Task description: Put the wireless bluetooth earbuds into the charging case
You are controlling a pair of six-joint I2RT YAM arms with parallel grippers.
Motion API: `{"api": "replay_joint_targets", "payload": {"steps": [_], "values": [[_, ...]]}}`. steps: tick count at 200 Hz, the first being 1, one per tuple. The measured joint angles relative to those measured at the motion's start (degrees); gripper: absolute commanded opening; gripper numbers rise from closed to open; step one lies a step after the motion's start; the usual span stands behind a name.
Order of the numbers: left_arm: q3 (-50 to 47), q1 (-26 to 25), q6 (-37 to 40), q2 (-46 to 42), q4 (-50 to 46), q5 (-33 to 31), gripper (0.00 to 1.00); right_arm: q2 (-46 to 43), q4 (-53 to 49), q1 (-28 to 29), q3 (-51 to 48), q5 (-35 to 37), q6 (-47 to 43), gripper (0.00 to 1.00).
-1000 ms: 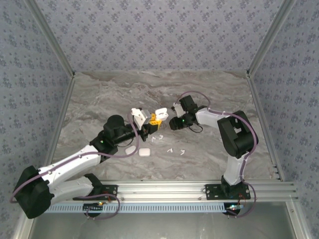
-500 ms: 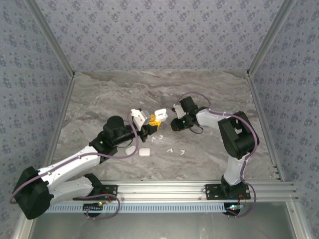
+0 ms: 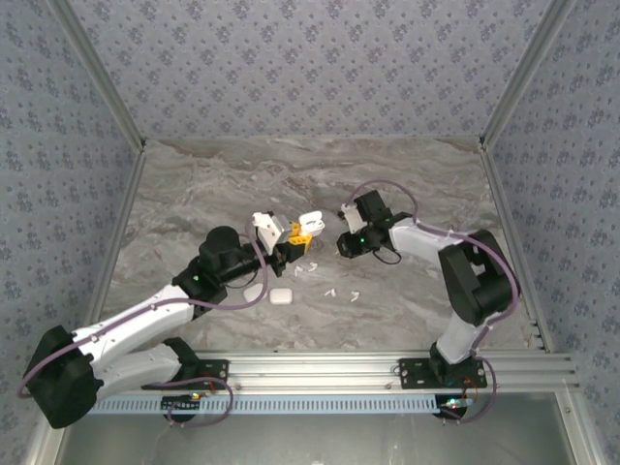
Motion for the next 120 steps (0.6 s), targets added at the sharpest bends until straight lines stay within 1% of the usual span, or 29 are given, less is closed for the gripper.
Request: {"api": "replay_joint_targets", "payload": {"steps": [27,83,120], "values": [[-0.09,0.00,-0.83,1.70,1.60,0.31,0.00,-9.62,0.11,0.00,-1.49,2.29,-1.33,0.21],[0.15,-0.07,-2.51,9.11,3.69,2.89,0.00,-32.24,0.33,0.07,-4.44,7.58,-6.08,0.21],[2.58,-0.44,-2.97,13.33,4.70,6.05,0.00,-41.13,-0.11,2.71,-4.39,8.59,-9.99,0.21]]}}
